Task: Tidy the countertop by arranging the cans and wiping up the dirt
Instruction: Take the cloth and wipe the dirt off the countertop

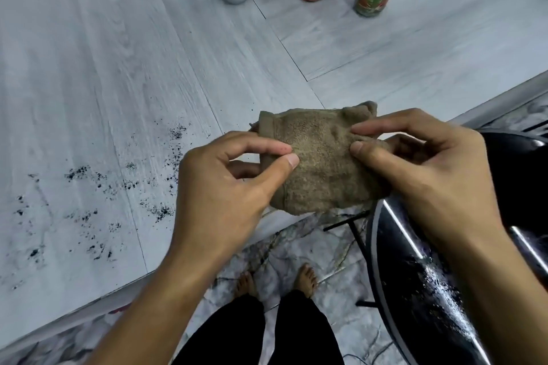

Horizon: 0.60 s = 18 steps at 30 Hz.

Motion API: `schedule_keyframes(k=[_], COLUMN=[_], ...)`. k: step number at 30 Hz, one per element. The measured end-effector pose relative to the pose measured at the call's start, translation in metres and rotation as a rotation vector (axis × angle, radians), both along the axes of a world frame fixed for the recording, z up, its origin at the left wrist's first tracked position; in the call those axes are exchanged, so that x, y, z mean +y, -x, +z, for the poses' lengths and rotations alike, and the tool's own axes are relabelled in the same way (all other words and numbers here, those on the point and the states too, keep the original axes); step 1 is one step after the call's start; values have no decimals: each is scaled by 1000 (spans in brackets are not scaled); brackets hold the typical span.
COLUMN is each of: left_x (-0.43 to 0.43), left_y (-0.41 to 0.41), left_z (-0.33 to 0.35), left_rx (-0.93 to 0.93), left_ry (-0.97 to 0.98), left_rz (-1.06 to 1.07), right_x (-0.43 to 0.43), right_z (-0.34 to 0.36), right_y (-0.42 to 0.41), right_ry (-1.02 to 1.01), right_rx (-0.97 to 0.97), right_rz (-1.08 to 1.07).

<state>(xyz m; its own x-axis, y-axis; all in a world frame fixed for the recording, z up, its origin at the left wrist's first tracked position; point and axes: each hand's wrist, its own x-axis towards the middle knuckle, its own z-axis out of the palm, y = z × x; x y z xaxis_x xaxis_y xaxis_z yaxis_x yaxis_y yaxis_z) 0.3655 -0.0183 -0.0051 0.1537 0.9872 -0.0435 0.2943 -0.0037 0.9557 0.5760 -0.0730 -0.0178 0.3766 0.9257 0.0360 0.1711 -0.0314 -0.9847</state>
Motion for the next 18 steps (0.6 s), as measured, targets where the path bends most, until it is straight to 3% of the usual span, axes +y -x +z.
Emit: schedule_keyframes(k=[11, 18], left_x=[29, 41], left_y=[29, 34], left_z=[2, -17], left_rx=[62, 241], left_ry=[-23, 55], left_rz=[122, 84], right_x=[57, 64], right_z=[-6, -23], right_y=[21, 29], right_ry=[-11, 21], right_rx=[-16, -281], right_rz=[133, 141])
